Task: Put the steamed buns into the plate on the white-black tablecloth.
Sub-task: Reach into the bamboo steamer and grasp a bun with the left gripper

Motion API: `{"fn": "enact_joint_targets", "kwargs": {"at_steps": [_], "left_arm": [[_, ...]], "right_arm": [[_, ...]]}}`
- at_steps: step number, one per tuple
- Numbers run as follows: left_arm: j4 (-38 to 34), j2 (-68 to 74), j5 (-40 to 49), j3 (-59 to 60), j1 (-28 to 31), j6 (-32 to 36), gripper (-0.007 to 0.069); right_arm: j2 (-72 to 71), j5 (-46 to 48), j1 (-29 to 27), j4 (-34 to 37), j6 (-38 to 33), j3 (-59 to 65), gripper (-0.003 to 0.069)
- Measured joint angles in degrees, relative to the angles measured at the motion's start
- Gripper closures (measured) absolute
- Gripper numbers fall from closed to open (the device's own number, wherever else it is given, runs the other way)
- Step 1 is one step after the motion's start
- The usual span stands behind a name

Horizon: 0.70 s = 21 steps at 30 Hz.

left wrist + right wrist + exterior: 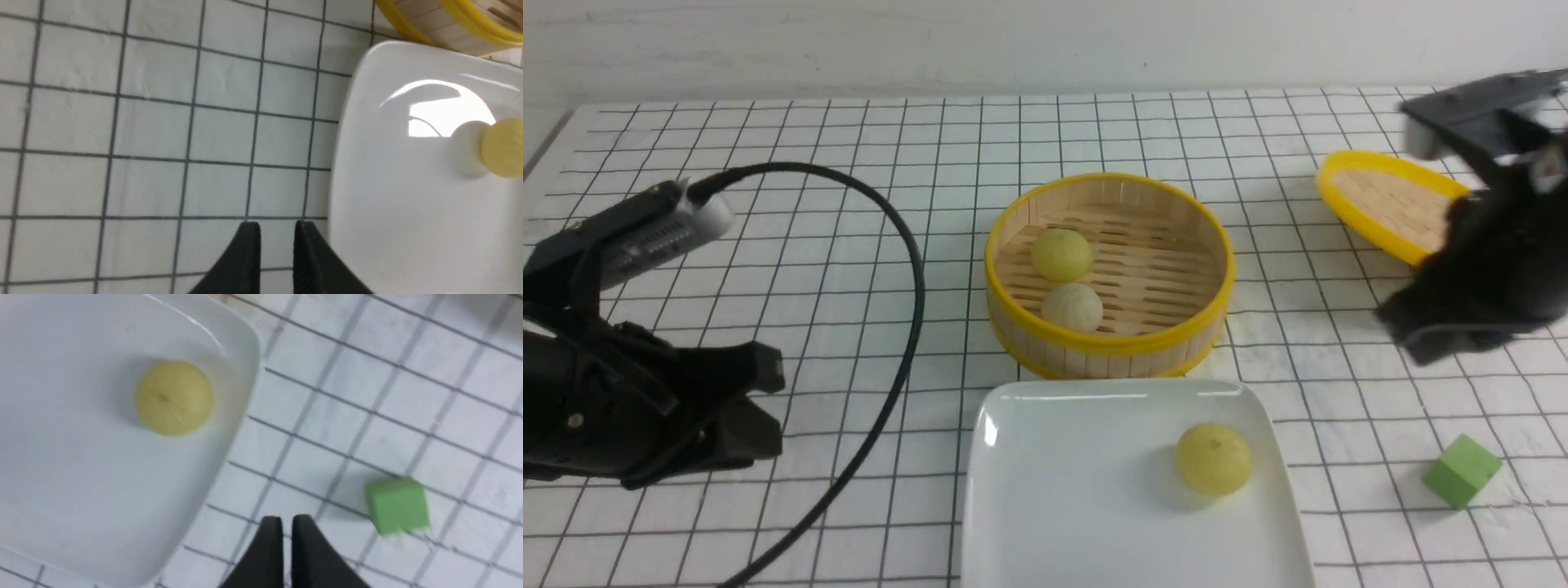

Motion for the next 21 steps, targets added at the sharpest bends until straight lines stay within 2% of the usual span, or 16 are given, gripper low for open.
{"fn": "enact_joint_targets", "kwargs": {"at_steps": [4, 8, 12, 15, 18, 19, 21], "left_arm": [[-5.58, 5.28, -0.12, -0.39, -3.58, 4.14, 0.0621], [-8.05, 12.46, -0.95, -5.24, -11.01, 5.49, 0.0622], [-5.97, 22.35, -1.63, -17.03, -17.48, 3.56, 0.0601], [-1.32, 29.06, -0.95, -26.23, -20.81, -0.75, 0.0538], [5.29, 34.90, -0.53, -35.16, -24.09, -4.74, 0.0431], [5.74, 34.90, -0.54, -35.75, -24.28, -4.74, 0.0423], [12.10, 40.67, 0.11, -43.67, -26.42, -6.36, 0.0316]], "right_arm": [[-9.16, 0.06, -3.18, -1.00, 0.55, 9.36, 0.0675], [-17.27, -4.65, -4.99, -0.93, 0.55, 20.82, 0.0675], [-20.90, -7.88, -5.09, -0.45, 0.60, 27.11, 0.0675], [-21.51, -9.18, -5.09, 1.30, 0.64, 28.44, 0.0673], [-21.56, -11.36, -5.09, 2.70, 0.72, 28.44, 0.0671], [-21.56, -11.50, -5.09, 2.70, 0.72, 28.44, 0.0671], [-21.56, -12.63, -5.15, 3.38, 0.72, 28.44, 0.0670]]}}
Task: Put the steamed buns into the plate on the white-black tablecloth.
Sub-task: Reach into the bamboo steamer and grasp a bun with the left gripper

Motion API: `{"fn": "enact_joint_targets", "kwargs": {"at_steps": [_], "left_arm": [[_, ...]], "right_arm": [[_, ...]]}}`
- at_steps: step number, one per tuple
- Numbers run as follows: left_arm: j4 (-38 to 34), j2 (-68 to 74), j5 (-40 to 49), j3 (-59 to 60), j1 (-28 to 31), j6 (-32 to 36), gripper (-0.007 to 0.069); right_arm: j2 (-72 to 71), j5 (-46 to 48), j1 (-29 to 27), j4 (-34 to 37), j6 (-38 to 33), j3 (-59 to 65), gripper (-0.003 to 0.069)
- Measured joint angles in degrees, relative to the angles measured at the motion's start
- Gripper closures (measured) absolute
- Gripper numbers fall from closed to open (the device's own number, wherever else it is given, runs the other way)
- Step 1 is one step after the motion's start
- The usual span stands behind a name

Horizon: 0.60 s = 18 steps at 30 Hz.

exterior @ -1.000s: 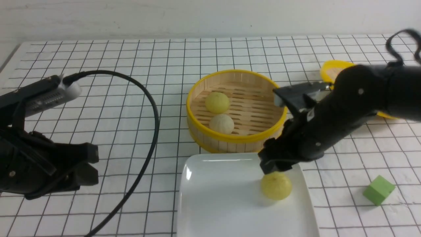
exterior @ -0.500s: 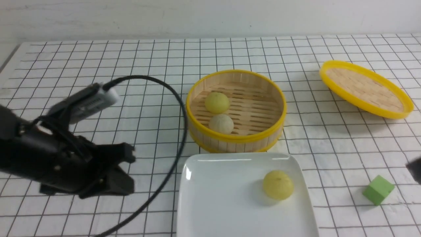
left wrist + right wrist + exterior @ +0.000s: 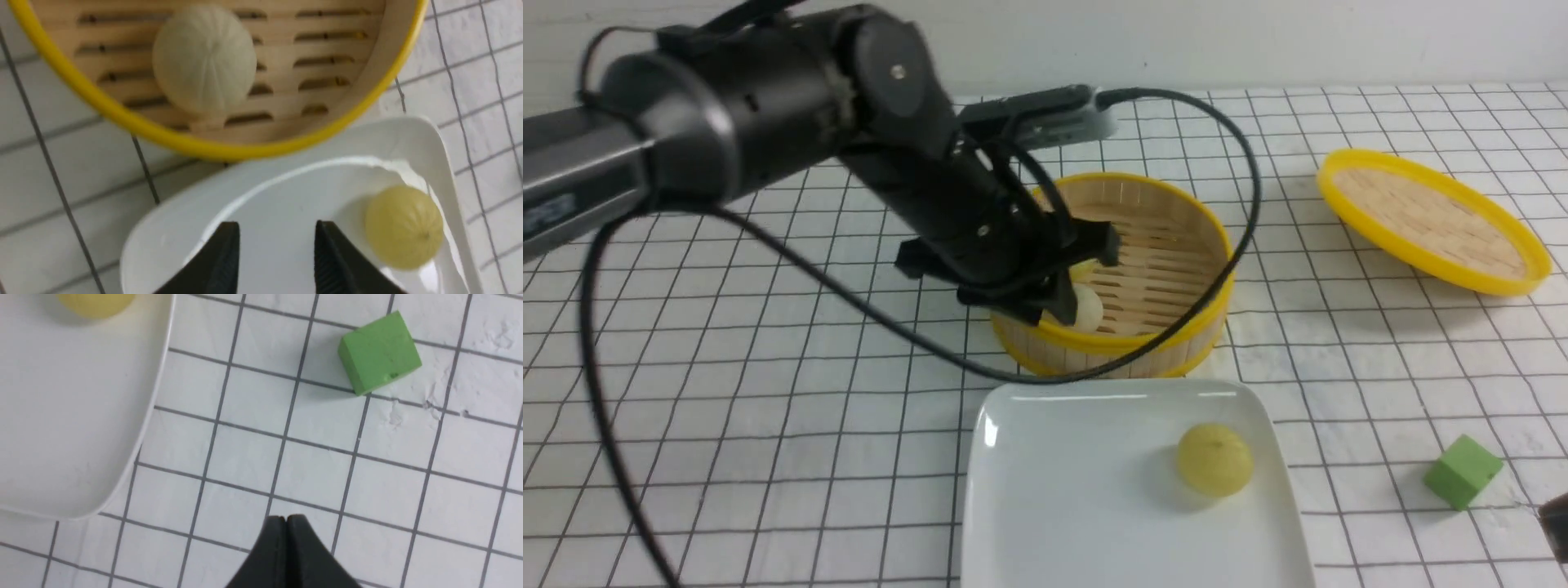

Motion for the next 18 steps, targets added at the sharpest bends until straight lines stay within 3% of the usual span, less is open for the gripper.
{"fn": "enact_joint_targets", "kwargs": {"at_steps": [5, 11, 16, 18], "left_arm": [[6.16, 8.54, 0.24, -10.67, -0.90, -0.42, 0.0227], [11.39, 15.91, -0.39, -15.58, -0.90, -0.78, 0.0226], [11.71, 19.75, -1.45, -15.69, -0.90, -3.87, 0.0312], [11.83, 20.01, -1.74, -16.19, -0.90, -7.60, 0.0445]], "right_arm": [[0.00, -0.23, 0.00, 0.21, 0.05, 0.00, 0.0667], [0.00, -0.23, 0.00, 0.39, 0.05, 0.00, 0.0664], [0.00, -0.23, 0.00, 0.84, 0.05, 0.00, 0.0661], [0.00, -0.23, 0.00, 0.89, 0.05, 0.00, 0.0659]]}}
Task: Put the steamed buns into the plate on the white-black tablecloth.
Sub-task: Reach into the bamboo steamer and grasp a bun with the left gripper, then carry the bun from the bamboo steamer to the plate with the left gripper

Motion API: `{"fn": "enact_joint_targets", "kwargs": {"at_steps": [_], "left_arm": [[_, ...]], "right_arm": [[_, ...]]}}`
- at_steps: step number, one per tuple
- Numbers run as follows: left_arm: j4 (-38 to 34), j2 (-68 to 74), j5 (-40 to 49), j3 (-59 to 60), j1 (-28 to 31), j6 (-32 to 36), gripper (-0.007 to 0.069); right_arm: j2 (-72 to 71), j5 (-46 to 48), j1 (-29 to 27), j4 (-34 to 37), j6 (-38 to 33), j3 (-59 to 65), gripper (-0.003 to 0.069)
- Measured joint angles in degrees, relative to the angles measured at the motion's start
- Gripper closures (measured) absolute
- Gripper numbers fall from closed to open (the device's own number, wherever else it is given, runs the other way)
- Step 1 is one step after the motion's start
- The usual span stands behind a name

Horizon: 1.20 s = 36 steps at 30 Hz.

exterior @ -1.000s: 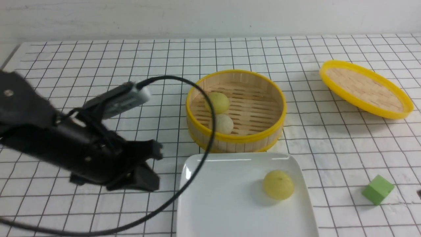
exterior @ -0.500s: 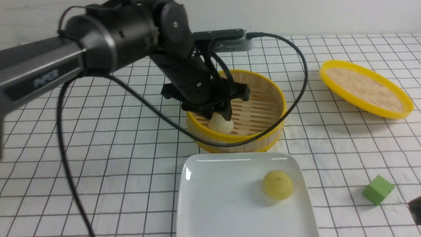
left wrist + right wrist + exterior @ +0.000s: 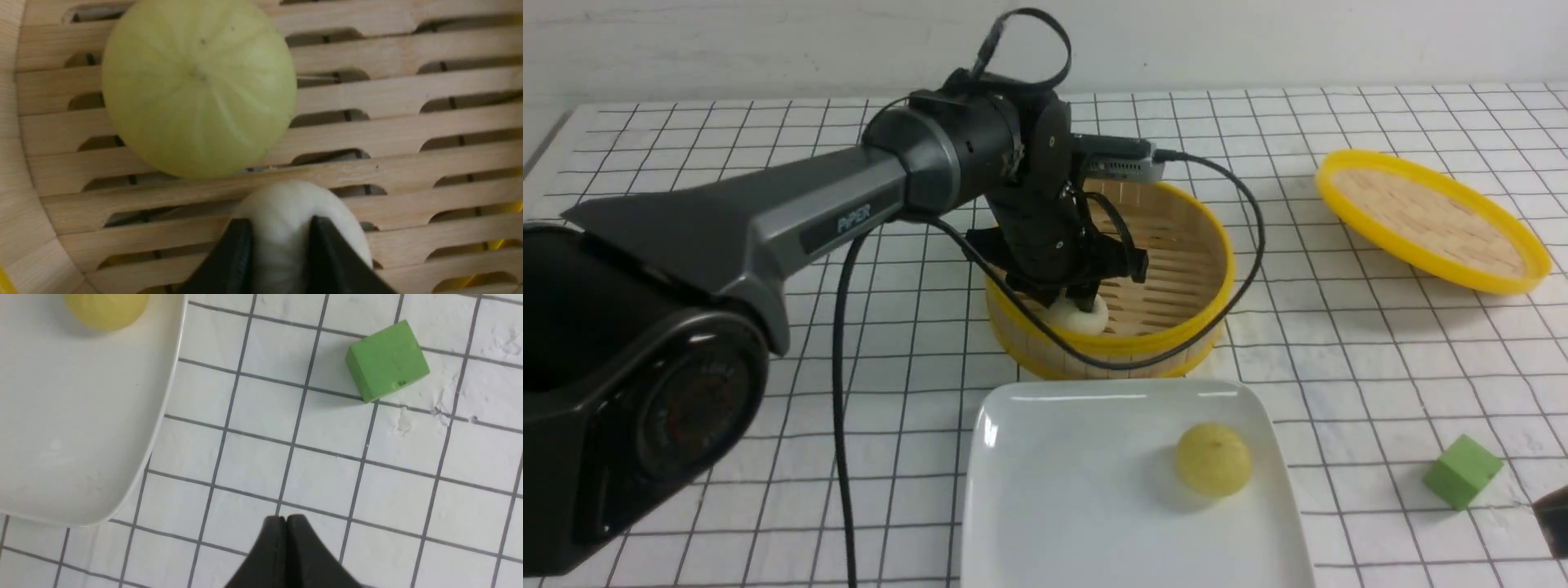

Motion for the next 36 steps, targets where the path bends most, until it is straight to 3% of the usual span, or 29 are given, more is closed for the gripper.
{"fn": "enact_joint_targets", "kwargs": {"at_steps": [3, 4, 10, 15, 21, 23, 26, 31, 36], "left_arm": [[0.02, -1.07, 1.30, -0.71, 0.00, -1.80, 0.0580], [-0.15, -1.63, 2.15, -1.13, 0.00, -1.79, 0.0591], [-0.67, -9.06, 9.73, -5.95, 0.00, -1.62, 0.0596], [-3.97, -20.03, 21.16, -6.73, 0.00, 6.90, 0.0594], [-10.19, -22.31, 21.89, 3.52, -0.47, 8.80, 0.0592], [-11.60, -20.71, 17.34, 12.39, -2.51, 9.09, 0.0588], [-11.39, -17.65, 9.25, 18.92, -5.36, 9.46, 0.0571], [-10.20, -13.38, 4.42, 20.49, -6.88, 9.66, 0.0500], [-9.42, -12.06, 4.94, 19.74, -6.95, 8.98, 0.0298]], "right_arm": [[0.00, 0.00, 0.00, 0.00, 0.00, 0.00, 0.0658], [0.00, 0.05, 0.00, 0.00, 0.00, 0.00, 0.0657], [0.00, 0.26, 0.00, 0.01, 0.00, 0.00, 0.0655], [0.00, 0.33, 0.00, 0.30, 0.00, 0.00, 0.0650], [-0.17, 0.46, 0.00, 1.16, 0.00, 0.00, 0.0646], [-0.17, 0.46, 0.00, 1.28, 0.00, 0.00, 0.0644], [-0.17, 0.46, 0.00, 1.46, 0.00, 0.00, 0.0641], [-0.17, 0.46, 0.00, 1.51, 0.00, 0.00, 0.0634], [-0.27, 0.46, 0.00, 1.51, 0.00, 0.00, 0.0626]]}}
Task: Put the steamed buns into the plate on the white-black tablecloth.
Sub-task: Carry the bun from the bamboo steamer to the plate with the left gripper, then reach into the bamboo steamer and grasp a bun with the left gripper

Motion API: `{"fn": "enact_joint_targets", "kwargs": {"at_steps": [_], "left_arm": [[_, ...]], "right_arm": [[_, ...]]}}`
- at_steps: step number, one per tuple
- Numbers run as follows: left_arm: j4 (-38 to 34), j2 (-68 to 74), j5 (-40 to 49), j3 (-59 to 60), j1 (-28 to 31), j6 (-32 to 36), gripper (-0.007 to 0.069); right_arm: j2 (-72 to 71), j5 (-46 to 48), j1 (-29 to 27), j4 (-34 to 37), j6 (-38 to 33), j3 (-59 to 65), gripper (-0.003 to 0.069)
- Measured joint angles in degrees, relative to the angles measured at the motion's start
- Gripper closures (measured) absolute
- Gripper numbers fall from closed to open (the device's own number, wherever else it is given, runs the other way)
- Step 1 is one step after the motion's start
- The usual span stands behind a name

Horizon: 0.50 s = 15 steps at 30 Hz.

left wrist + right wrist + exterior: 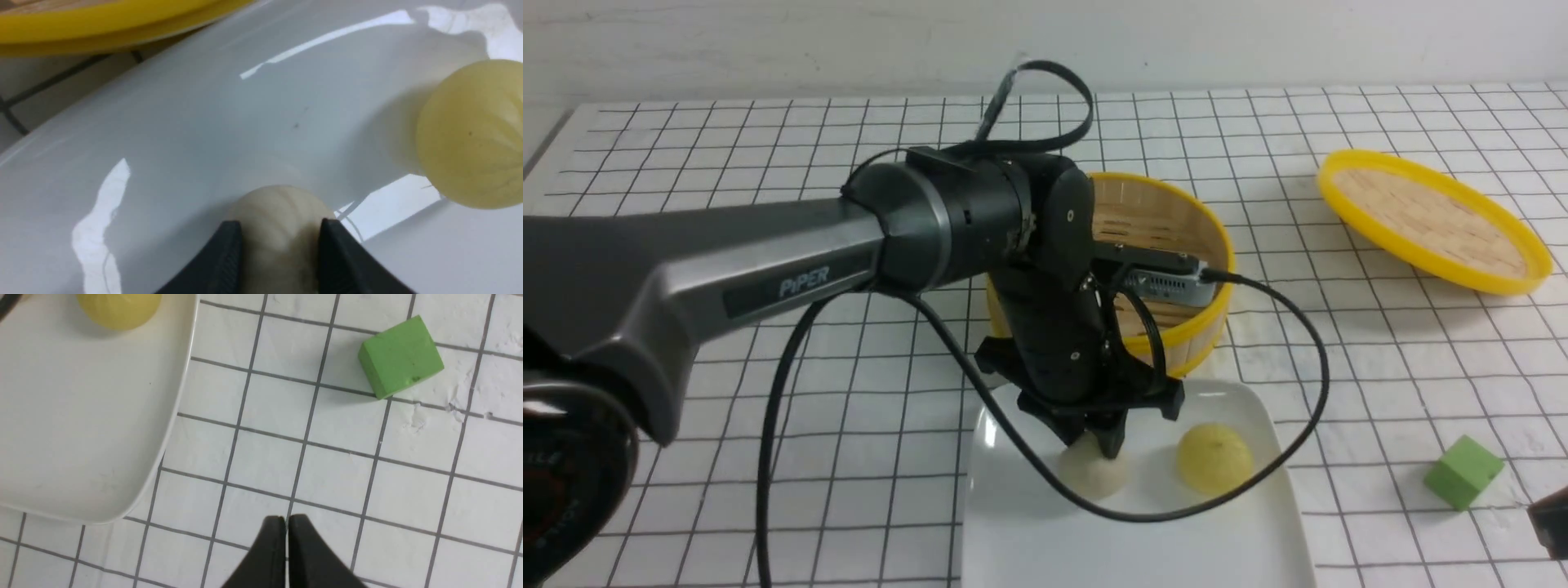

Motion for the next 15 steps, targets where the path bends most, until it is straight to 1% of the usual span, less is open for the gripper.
{"fn": "enact_joint_targets", "kwargs": {"at_steps": [2, 3, 5, 7, 8, 10, 11, 12, 14, 15], "left_arm": [[0.23, 0.00, 0.93, -1.43, 0.15, -0.16, 0.0254], [0.67, 0.00, 2.90, -4.45, 0.52, -0.23, 0.0200], [1.48, 0.00, 4.33, -7.61, 1.27, -0.58, 0.0169], [2.25, 0.00, 6.22, -11.72, 2.58, -2.20, 0.0167], [2.51, 0.12, 7.67, -14.35, 3.64, -3.37, 0.0198], [2.66, 1.00, 9.65, -18.54, 5.46, -5.52, 0.0296], [2.74, 1.42, 10.35, -20.39, 6.28, -5.93, 0.0356], [2.79, 2.28, 11.08, -22.70, 7.28, -6.27, 0.0438], [3.09, 4.79, 11.85, -27.42, 9.03, -6.62, 0.0570], [3.09, 5.05, 11.85, -27.83, 9.31, -6.62, 0.0577]], "right_arm": [[0.00, 0.00, 0.00, 0.00, 0.00, 0.00, 0.0623], [0.00, 0.00, 0.00, 0.00, 0.00, 0.00, 0.0620], [0.00, 0.00, 0.00, 0.00, 0.00, 0.00, 0.0618], [0.00, 0.00, 0.00, 0.00, 0.00, 0.00, 0.0616], [0.00, 0.00, 0.00, 0.00, 0.00, 0.00, 0.0615], [0.00, 0.00, 0.00, 0.00, 0.00, 0.00, 0.0612], [0.00, 0.00, 0.00, 0.00, 0.00, 0.00, 0.0612], [0.00, 0.00, 0.00, 0.00, 0.00, 0.00, 0.0611], [0.00, 0.00, 0.00, 0.05, 0.00, 0.00, 0.0611], [0.00, 0.00, 0.00, 0.05, 0.00, 0.00, 0.0611]]}}
